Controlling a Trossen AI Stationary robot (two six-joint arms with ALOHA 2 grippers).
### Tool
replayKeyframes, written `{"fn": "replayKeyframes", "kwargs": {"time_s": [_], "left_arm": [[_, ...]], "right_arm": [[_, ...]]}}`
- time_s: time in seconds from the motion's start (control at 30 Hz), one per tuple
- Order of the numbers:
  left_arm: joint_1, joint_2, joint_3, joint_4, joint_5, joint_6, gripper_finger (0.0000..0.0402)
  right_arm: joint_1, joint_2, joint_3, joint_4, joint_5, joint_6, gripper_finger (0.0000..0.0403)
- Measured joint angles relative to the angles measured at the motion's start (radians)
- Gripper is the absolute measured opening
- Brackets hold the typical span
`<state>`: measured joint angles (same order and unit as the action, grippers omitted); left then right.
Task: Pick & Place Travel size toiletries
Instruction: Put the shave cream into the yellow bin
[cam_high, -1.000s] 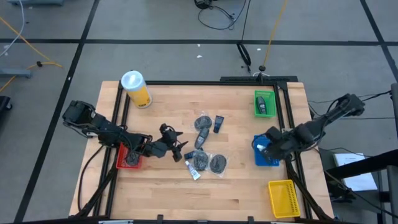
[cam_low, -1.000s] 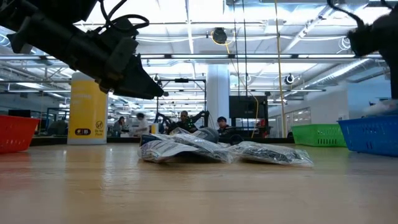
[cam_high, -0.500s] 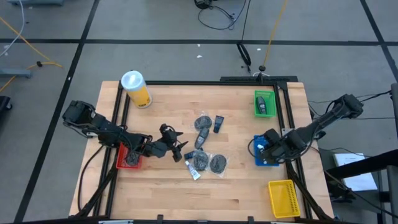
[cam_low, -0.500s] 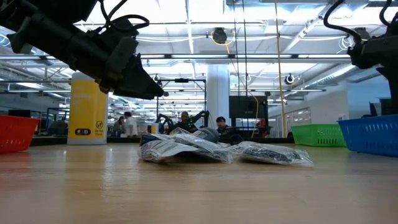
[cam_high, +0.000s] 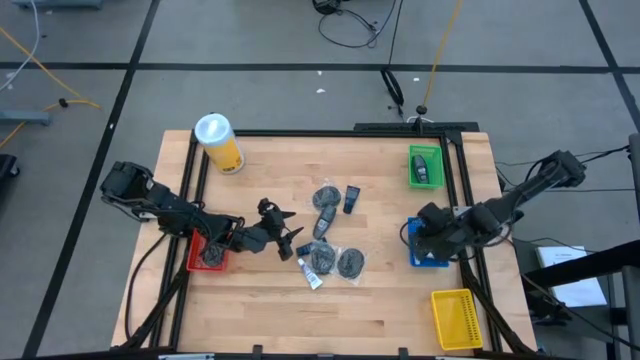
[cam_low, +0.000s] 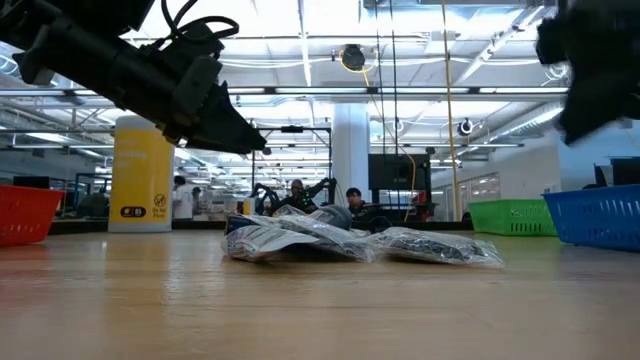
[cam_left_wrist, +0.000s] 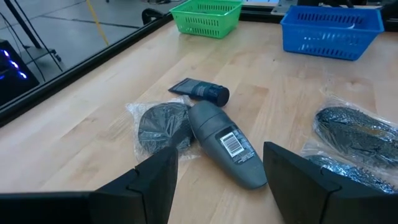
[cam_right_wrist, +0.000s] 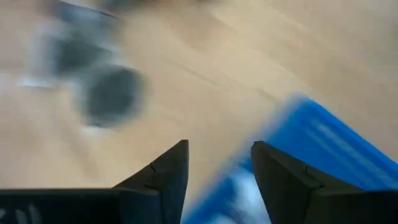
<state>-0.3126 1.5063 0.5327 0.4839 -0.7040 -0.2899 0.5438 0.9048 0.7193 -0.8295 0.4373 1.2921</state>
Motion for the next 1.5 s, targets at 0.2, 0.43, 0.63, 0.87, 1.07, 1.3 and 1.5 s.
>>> {"fn": "replayKeyframes", "kwargs": {"time_s": [0.2,0.43,0.63,0.87,1.07,1.3,1.5], "left_arm": [[0.0,0.0,0.0,0.0,0.0,0.0,0.0234],[0.001,0.0,0.0,0.0,0.091,-0.006,0.0234],[0.026,0.012,0.0,-0.021,0.379,-0.007,0.0234],[0.026,0.148,0.0,-0.015,0.42,-0.08,0.0234],[0.026,0.269,0.018,0.059,0.444,-0.117,0.0234],[0.031,0.284,0.017,0.096,0.447,-0.1,0.0227],[0.033,0.275,0.016,0.085,0.436,-0.048,0.0136]], "right_arm": [[-0.017,0.069,0.001,0.432,0.028,-0.462,0.017],[-0.058,0.284,0.001,0.729,0.032,-0.78,0.0178],[-0.098,0.438,0.001,0.878,0.014,-0.86,0.0238],[-0.106,0.509,0.001,0.899,-0.021,-0.888,0.0288],[-0.106,0.51,0.001,0.911,-0.021,-0.89,0.0285],[-0.106,0.51,-0.002,0.915,-0.021,-0.897,0.0272],[-0.109,0.511,-0.09,1.078,-0.02,-0.938,0.0271]]}}
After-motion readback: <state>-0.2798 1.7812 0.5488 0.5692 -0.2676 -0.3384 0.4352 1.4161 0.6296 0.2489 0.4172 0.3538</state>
